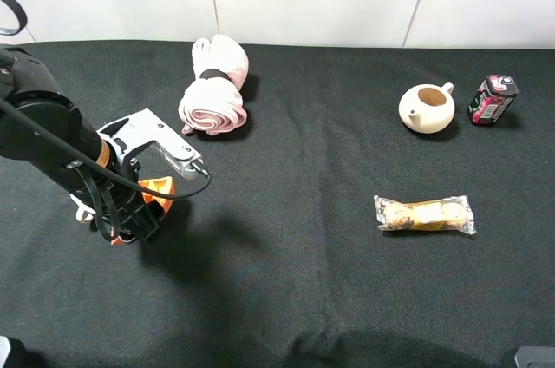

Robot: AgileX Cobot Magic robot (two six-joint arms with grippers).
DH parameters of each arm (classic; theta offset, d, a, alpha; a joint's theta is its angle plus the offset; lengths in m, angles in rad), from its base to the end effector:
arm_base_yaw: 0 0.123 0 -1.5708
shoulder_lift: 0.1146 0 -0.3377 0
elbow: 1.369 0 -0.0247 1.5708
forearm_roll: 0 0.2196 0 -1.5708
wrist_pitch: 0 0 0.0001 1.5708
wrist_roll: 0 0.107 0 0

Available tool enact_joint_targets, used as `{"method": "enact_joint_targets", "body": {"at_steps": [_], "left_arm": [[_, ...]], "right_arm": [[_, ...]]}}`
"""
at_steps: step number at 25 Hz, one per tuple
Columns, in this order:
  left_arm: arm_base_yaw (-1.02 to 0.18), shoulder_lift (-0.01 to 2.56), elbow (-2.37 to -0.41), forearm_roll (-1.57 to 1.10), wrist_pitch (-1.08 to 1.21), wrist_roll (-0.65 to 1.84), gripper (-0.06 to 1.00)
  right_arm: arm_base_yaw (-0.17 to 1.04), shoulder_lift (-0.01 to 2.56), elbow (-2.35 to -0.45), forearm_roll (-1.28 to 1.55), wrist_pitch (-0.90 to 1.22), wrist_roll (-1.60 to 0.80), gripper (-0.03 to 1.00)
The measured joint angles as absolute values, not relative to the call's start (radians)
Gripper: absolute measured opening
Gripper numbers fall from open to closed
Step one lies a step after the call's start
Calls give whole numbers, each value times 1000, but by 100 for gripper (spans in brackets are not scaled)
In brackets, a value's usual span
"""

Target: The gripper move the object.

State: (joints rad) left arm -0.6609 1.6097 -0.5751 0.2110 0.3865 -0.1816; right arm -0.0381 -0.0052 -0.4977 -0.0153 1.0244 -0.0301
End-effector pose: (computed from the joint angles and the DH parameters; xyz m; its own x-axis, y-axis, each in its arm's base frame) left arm 0.1833 -0.1318 0.1893 -0.7574 0.6069 -0.2411 0.6077 0.7901 0.0800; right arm -0.0699 0.0013 0.2575 -0.4220 -0.0220 -0.9063 0.0339 0.9986 -0.0400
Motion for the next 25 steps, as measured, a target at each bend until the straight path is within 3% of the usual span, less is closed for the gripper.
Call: {"method": "enact_joint_targets", "body": {"at_steps": [11,25], "left_arm": [[-661,1610,-575,211,386,-182,96],[-661,1610,-657,196,497,-182,97]], "right_arm": [[-38,-5,-498,-15,1024,-30,69],[-38,-5,-498,-15,1024,-30,69]]}}
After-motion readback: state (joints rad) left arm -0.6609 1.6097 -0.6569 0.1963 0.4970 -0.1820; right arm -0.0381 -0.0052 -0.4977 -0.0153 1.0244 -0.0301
